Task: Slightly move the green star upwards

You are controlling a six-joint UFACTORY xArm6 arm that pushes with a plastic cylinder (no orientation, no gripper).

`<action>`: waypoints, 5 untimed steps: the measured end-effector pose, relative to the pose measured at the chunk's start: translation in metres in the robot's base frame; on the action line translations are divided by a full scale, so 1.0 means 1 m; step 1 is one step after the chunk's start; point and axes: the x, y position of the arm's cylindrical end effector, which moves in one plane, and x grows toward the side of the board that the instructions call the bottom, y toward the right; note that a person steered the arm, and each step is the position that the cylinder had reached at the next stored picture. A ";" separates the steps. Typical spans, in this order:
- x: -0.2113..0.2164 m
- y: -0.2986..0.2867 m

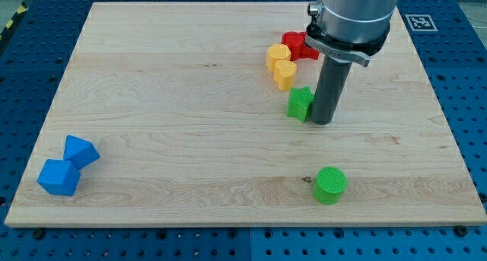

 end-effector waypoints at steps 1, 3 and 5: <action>0.000 0.000; 0.024 -0.007; 0.003 -0.015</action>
